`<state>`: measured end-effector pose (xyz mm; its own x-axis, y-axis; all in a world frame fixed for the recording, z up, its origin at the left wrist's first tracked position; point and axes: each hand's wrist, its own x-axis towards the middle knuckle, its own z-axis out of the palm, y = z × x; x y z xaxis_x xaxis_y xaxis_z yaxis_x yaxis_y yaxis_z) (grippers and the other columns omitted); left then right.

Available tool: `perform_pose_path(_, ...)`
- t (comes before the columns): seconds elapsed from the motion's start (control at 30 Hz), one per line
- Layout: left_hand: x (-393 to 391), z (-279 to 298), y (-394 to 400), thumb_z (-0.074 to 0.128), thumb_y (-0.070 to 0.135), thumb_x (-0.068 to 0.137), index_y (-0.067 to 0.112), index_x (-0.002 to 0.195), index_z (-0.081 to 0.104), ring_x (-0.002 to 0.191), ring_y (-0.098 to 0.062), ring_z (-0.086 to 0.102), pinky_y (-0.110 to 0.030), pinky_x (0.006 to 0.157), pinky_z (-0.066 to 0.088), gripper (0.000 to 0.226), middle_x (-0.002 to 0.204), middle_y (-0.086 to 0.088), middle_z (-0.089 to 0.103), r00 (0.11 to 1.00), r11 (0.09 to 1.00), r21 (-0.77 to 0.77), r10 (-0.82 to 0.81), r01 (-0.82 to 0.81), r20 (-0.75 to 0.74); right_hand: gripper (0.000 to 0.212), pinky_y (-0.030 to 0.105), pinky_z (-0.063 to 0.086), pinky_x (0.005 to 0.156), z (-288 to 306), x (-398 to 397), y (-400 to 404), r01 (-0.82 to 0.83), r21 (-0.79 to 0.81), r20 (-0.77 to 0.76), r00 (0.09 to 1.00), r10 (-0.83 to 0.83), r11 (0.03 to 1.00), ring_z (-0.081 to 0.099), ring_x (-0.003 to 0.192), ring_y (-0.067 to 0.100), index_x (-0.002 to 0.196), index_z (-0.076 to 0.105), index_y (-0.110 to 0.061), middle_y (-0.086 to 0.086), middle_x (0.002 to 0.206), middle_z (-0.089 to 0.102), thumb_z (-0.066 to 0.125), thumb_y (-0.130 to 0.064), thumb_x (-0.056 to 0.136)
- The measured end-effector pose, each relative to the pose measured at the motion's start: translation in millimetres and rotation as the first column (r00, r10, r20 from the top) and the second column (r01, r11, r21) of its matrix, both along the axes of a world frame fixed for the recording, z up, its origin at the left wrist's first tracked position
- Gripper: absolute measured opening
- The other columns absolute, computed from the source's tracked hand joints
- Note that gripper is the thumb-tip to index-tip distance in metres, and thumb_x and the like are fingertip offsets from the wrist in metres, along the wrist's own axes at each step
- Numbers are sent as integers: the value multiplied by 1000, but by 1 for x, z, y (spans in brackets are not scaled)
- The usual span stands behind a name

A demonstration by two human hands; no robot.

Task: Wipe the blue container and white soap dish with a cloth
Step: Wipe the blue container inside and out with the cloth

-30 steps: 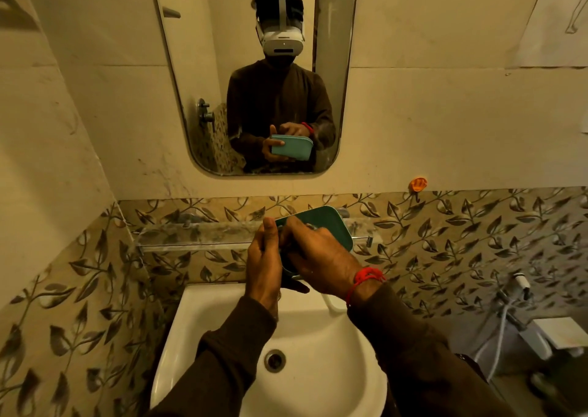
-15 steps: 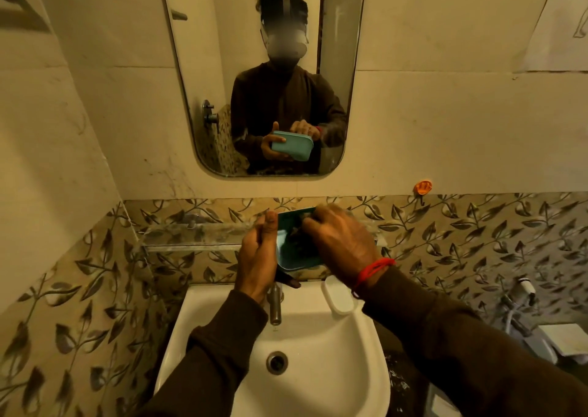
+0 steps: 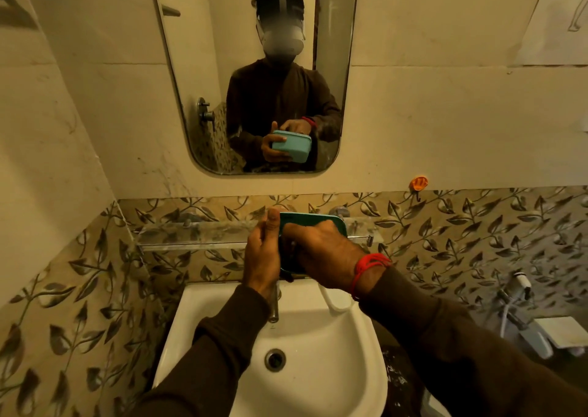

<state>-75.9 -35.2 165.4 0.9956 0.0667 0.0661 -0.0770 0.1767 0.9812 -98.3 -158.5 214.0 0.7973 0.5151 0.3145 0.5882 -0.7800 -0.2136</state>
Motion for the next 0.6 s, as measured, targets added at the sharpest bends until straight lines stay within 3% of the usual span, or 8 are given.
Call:
perform_pose_path(0.07, -3, -2, -4, 42, 85, 81, 31, 114, 68, 94, -21, 76, -37, 65, 64, 69, 106, -2, 77, 999, 999, -47, -1, 0, -35, 25, 31, 55, 86, 5, 0, 2, -16, 159, -52, 998, 24, 987, 65, 99, 22, 109, 64, -14, 6, 106, 69, 67, -7, 85)
perform_pose_path(0.13, -4, -1, -4, 42, 80, 82, 28, 122, 68, 95, -22, 77, -33, 60, 64, 71, 108, -2, 78, 999, 997, -82, -16, 13, -34, 15, 32, 57, 79, 8, 2, 0, 76, 292, -72, 996, -58, 954, 66, 95, 22, 97, 65, -16, 5, 99, 70, 68, -10, 84)
perform_pose_path(0.17, -4, 1, -4, 42, 80, 80, 27, 127, 65, 97, -24, 77, -38, 62, 65, 75, 113, -5, 77, 999, 996, -79, -31, 28, -33, 13, 36, 58, 78, 8, 4, -1, 134, 322, -49, 991, -125, 937, 66, 95, 24, 97, 64, -17, 6, 99, 71, 67, -13, 84)
perform_pose_path(0.27, -6, 7, -6, 44, 89, 70, 26, 138, 59, 115, -33, 70, -62, 91, 58, 94, 130, -11, 69, 998, 997, -78, -33, 29, -47, 17, 45, 58, 71, 4, 6, 4, 247, 299, 98, 953, -287, 922, 66, 89, 29, 102, 57, -16, 8, 101, 68, 62, -20, 87)
perform_pose_path(0.37, -10, 10, -4, 46, 96, 60, 26, 138, 59, 123, -32, 64, -62, 104, 51, 106, 134, -10, 67, 999, 994, -111, 11, -17, -51, 21, 47, 55, 69, -4, 6, 13, 286, 288, 157, 927, -339, 914, 62, 85, 32, 105, 50, -12, 8, 107, 60, 58, -24, 89)
perform_pose_path(0.5, -9, 4, -1, 43, 101, 51, 29, 145, 53, 124, -34, 63, -60, 96, 57, 119, 140, -11, 63, 995, 992, -125, 11, -24, -104, 20, 47, 52, 77, 0, 13, 14, 342, 349, 49, 923, -381, 873, 57, 91, 30, 101, 49, -12, 9, 109, 54, 61, -14, 85)
perform_pose_path(0.6, -10, 0, 0, 43, 100, 52, 31, 143, 54, 108, -27, 73, -45, 67, 65, 115, 134, -9, 67, 994, 989, -146, -26, 10, -102, 16, 40, 52, 79, 2, 15, 16, 256, 391, -44, 965, -260, 884, 58, 92, 25, 93, 55, -11, 8, 101, 60, 65, -7, 82)
